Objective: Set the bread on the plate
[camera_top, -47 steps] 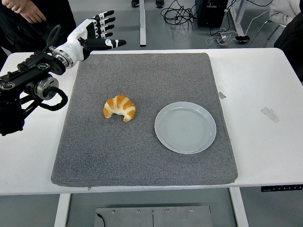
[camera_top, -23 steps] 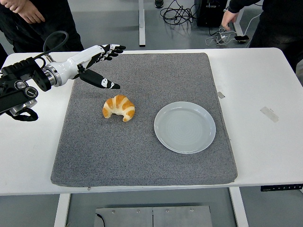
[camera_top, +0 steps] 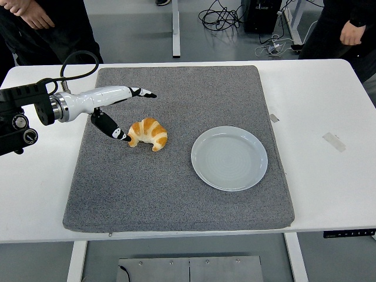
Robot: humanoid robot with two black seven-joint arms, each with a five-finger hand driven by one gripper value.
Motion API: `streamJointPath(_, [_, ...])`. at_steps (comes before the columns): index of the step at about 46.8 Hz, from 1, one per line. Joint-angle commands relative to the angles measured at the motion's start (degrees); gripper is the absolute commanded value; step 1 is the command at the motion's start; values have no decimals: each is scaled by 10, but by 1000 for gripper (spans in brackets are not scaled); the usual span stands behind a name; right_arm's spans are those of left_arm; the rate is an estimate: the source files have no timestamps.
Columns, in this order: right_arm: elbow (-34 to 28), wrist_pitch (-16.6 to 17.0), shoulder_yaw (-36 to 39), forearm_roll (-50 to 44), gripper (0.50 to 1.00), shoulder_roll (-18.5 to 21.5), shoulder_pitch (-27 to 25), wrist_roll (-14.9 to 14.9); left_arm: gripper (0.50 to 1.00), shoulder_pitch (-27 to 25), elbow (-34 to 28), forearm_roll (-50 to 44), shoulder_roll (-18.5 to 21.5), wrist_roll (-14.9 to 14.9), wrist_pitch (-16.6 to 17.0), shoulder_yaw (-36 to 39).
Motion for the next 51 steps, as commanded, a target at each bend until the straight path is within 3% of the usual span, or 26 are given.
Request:
streamJointPath(1, [1, 0, 0, -1, 1000, 0, 0, 0, 977, 3, 4, 23, -4, 0, 15, 7])
streamJointPath(6, [1, 0, 0, -1, 1000, 0, 0, 0, 977, 8, 18, 27, -11, 0, 28, 14])
streamJointPath(18, [1, 0, 0, -1, 1000, 0, 0, 0, 977, 34, 99, 55, -75, -12, 72, 23])
streamJointPath(29, [1, 0, 0, -1, 1000, 0, 0, 0, 977, 38, 141, 53, -128, -15, 76, 26])
streamJointPath(51, [1, 0, 0, 0, 1000, 0, 0, 0, 977, 56, 176, 55, -161, -15, 89, 28])
